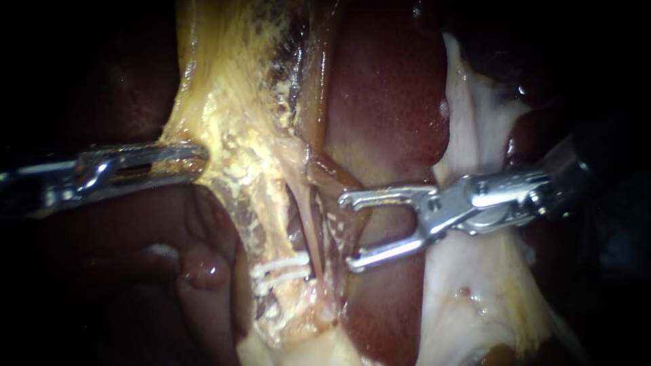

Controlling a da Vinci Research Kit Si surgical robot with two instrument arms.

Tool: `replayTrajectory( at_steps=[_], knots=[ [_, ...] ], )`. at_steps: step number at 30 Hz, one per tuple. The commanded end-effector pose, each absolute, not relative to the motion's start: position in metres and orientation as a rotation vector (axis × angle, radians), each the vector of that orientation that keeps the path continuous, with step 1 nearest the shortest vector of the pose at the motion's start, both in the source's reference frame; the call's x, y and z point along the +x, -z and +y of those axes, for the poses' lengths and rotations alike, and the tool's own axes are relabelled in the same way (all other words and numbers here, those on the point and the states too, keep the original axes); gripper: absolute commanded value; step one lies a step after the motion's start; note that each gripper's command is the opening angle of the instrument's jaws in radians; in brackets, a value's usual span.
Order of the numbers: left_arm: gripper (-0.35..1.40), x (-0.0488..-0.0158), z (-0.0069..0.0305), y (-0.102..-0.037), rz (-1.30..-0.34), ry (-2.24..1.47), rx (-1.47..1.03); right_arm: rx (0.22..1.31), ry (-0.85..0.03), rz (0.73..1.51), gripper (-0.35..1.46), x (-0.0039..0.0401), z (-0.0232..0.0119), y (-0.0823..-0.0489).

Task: Going back second clip left tube

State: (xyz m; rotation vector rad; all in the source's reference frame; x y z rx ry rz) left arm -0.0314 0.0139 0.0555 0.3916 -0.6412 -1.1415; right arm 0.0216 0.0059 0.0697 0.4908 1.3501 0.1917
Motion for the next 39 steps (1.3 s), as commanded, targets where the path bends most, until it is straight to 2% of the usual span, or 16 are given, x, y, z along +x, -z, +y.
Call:
replayTrajectory(
  at_steps=[1, 12, 23, 39],
  knots=[
    [-0.35, -0.0315, 0.0139, -0.0556, -0.641, 1.141, 0.392, 0.486, -0.187, 1.350, 0.60, 0.0213, 0.0062, -0.0694],
    [-0.35, -0.0322, 0.0130, -0.0585, -0.650, 1.139, 0.376, 0.456, -0.164, 1.352, 0.59, 0.0205, 0.0064, -0.0691],
    [-0.35, -0.0362, 0.0106, -0.0665, -0.589, 1.114, 0.427, 0.453, -0.159, 1.353, 0.60, 0.0204, 0.0064, -0.0690],
    [-0.35, -0.0369, 0.0105, -0.0665, -0.584, 1.110, 0.436, 0.449, -0.153, 1.355, 0.60, 0.0203, 0.0064, -0.0690]
  ],
)
